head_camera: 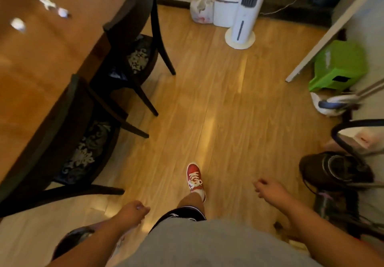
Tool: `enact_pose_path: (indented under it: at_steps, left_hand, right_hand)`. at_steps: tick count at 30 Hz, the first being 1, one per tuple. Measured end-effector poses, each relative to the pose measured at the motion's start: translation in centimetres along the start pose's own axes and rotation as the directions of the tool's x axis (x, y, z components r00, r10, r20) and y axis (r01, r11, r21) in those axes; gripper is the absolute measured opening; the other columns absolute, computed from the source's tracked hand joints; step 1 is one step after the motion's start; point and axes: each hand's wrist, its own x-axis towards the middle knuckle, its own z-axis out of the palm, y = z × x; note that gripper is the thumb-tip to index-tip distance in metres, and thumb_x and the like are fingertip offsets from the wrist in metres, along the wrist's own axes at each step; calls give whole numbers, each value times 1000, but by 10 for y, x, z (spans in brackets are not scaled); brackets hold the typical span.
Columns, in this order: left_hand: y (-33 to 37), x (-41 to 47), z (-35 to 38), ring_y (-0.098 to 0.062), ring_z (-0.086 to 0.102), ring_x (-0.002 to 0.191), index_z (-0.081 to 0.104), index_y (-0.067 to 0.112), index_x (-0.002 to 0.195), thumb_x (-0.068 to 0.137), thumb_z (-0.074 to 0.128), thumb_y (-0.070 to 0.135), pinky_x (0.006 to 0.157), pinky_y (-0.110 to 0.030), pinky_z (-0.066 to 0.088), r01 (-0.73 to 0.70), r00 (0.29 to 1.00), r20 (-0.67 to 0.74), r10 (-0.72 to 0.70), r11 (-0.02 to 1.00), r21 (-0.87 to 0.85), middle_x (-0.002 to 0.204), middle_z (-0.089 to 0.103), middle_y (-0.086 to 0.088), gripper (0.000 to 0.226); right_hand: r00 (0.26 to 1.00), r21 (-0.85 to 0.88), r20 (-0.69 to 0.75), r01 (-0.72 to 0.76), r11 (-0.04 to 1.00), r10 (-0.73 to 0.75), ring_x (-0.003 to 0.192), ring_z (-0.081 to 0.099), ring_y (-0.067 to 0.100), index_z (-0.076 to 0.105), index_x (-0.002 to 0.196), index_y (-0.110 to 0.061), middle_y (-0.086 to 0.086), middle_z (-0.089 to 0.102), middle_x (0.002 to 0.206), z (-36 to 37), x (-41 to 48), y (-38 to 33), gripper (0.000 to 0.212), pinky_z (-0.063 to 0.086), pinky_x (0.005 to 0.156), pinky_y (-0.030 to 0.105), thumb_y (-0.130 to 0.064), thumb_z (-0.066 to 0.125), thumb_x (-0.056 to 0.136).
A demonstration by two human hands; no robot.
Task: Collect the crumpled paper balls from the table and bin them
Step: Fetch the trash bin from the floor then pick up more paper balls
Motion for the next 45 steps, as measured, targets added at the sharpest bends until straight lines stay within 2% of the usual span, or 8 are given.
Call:
enact_pose_path:
  at_steps: [9, 16, 23, 31, 35, 38, 42, 45]
  left_hand:
    - [142, 70, -69, -24, 61, 74, 61, 12, 80, 90, 63, 32, 71, -34, 51, -140, 990, 11, 139, 985, 97, 84, 68, -13, 22]
    - [297, 100, -99, -21, 66, 79, 63, 19, 85, 91, 59, 39, 66, -32, 51, -277, 961, 9, 277, 960, 37, 85, 69, -6, 21]
    - [418, 138, -116, -14, 66, 79, 63, 22, 88, 91, 56, 43, 63, -27, 51, -270, 963, 3, 270, 963, -21, 88, 69, 0, 23]
    - [439, 154, -153, -23, 63, 80, 61, 12, 85, 92, 57, 36, 74, -35, 49, -114, 990, -98, 104, 988, -104, 86, 67, -9, 26]
    - [420, 162, -167, -17, 57, 66, 60, 9, 80, 91, 60, 34, 65, -31, 46, 13, 994, -107, -32, 984, -176, 73, 61, -7, 28]
    - [420, 177, -185, -23, 61, 72, 62, 6, 82, 90, 62, 35, 73, -37, 51, 56, 990, -109, -86, 966, -251, 78, 66, -10, 30]
    - [448, 191, -229, -13, 59, 72, 65, 7, 90, 89, 60, 39, 73, -33, 51, -20, 984, -174, -30, 959, -284, 83, 68, -5, 32]
    - [483, 190, -280, 1, 58, 76, 66, 25, 91, 88, 58, 43, 67, -18, 46, -128, 969, -235, 69, 961, -247, 87, 66, 10, 20]
  right_hand:
    - [995, 6, -11, -100, 995, 100, 67, 59, 17, 64, 91, -10, 8, 66, 80, -83, 66, -75, 20, 45, 58, 27, -26, 54, 95]
    - [979, -3, 0, -202, 979, 202, 61, 54, 19, 61, 92, -1, 14, 63, 79, -142, 117, -94, 21, 41, 51, 26, -20, 53, 96]
    - [967, -68, 50, -248, 966, 252, 59, 55, 20, 62, 90, -1, 12, 65, 76, -211, 219, -130, 26, 39, 54, 28, -26, 54, 95]
    - [990, -280, 140, 55, 958, -16, 78, 66, 31, 62, 83, -6, 18, 69, 85, -273, 323, -284, 27, 52, 72, 39, -30, 55, 94]
    - [974, -365, 196, 183, 913, -117, 79, 65, 29, 58, 77, -14, 13, 67, 83, -278, 354, -371, 22, 49, 72, 35, -29, 55, 94]
    - [951, -411, 242, 281, 867, -193, 78, 63, 26, 55, 70, -19, 5, 62, 73, -274, 372, -439, 26, 46, 71, 35, -27, 56, 95]
    - [901, -456, 311, 420, 785, -302, 74, 60, 17, 54, 70, -25, -4, 60, 71, -259, 377, -521, 24, 45, 68, 32, -28, 57, 94]
    - [856, -410, 354, 503, 761, -376, 81, 64, 15, 62, 83, -22, -5, 66, 81, -249, 374, -583, 13, 51, 74, 33, -30, 59, 92]
